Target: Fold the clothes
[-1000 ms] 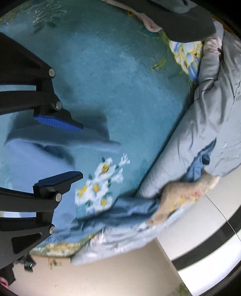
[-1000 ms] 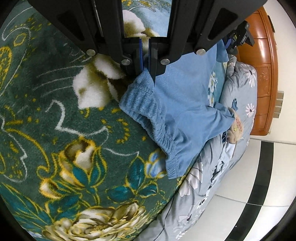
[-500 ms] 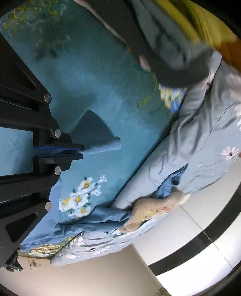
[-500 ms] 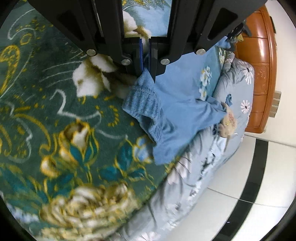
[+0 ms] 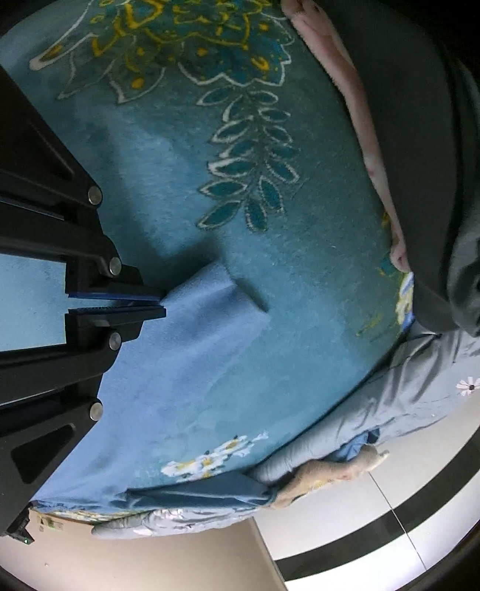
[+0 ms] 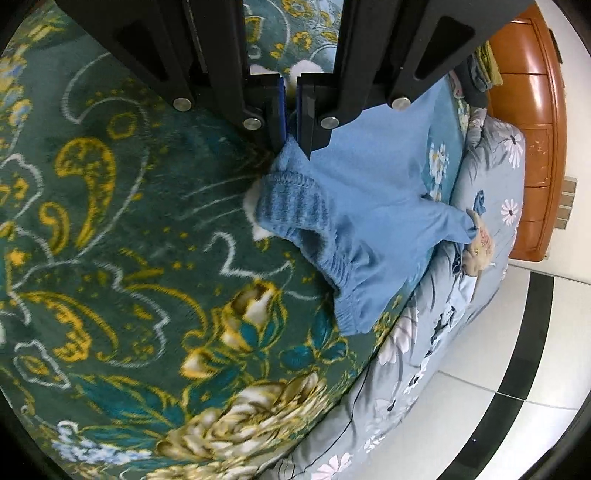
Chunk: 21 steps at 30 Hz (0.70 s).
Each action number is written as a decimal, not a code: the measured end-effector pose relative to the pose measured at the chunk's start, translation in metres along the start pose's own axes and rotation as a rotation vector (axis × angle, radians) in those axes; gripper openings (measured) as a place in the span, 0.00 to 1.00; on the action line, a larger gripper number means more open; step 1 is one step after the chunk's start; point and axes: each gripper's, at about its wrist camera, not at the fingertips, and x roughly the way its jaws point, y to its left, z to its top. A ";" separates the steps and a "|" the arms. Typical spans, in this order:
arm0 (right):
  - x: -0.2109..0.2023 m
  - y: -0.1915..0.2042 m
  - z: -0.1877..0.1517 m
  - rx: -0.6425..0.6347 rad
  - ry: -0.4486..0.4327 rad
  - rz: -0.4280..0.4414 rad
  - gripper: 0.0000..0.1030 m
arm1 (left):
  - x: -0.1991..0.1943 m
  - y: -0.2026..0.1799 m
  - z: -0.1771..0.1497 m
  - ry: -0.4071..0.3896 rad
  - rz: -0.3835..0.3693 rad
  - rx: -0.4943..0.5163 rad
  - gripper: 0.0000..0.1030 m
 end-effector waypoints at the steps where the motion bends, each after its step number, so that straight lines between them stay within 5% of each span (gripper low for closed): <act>1: -0.003 -0.003 0.001 0.001 -0.008 -0.011 0.03 | -0.002 0.001 -0.001 -0.006 -0.004 -0.007 0.02; 11: -0.011 -0.013 0.005 -0.034 0.020 -0.020 0.05 | -0.009 0.014 -0.003 0.005 0.013 -0.049 0.01; 15: -0.032 -0.012 0.012 -0.100 -0.010 -0.056 0.29 | -0.021 0.003 0.007 -0.028 0.000 -0.055 0.01; 18: -0.045 -0.014 0.030 -0.128 -0.051 -0.070 0.31 | -0.029 -0.018 0.018 -0.055 0.004 -0.028 0.05; 21: -0.030 -0.001 0.064 -0.146 -0.071 -0.046 0.42 | -0.039 -0.056 0.028 -0.085 0.016 0.021 0.48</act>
